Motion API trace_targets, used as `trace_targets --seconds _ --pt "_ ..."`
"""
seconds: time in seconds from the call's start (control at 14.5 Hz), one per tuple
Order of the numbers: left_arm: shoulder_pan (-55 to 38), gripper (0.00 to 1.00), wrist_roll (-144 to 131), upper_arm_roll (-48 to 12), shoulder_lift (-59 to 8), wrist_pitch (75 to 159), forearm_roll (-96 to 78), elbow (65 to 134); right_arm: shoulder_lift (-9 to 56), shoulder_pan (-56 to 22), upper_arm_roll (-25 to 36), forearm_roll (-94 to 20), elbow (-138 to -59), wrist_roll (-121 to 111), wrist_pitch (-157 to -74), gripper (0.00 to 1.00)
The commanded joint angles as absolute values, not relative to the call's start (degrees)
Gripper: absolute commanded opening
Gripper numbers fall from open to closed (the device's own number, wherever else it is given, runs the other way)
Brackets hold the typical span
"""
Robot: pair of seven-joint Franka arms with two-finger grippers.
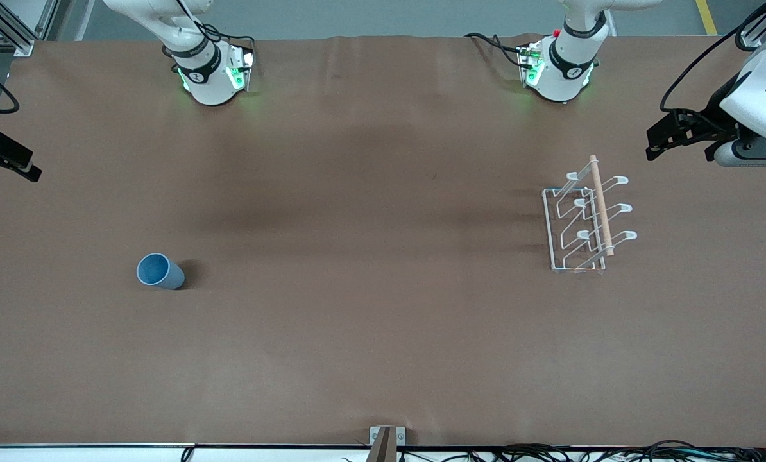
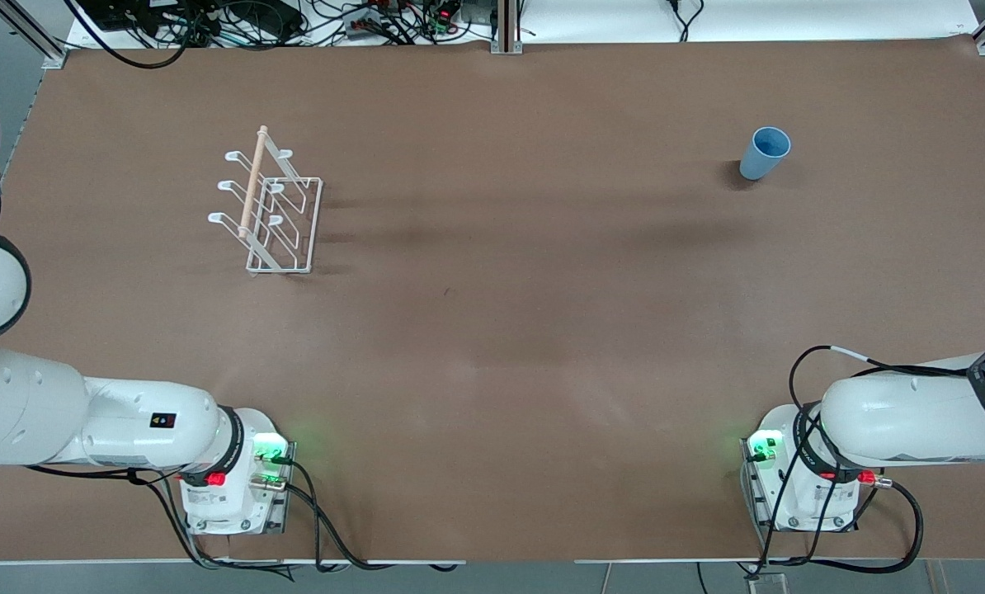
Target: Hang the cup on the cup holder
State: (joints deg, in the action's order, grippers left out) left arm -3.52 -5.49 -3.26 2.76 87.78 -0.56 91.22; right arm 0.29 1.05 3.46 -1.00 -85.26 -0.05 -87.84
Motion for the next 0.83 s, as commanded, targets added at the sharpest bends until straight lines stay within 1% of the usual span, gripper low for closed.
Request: trace_targets --seconds 0.0,0.76 --pt "-3.6 1.0 -4.48 -3.34 3.16 87.8 0.97 91.41 -1.23 -0.17 3.16 1.66 -86.13 1.67 -86.14 1.0" --pt "-3.69 1.0 -5.63 -3.6 3.08 88.68 0.97 91.41 -0.79 0.17 3.34 1.14 -85.87 1.76 -86.57 1.0"
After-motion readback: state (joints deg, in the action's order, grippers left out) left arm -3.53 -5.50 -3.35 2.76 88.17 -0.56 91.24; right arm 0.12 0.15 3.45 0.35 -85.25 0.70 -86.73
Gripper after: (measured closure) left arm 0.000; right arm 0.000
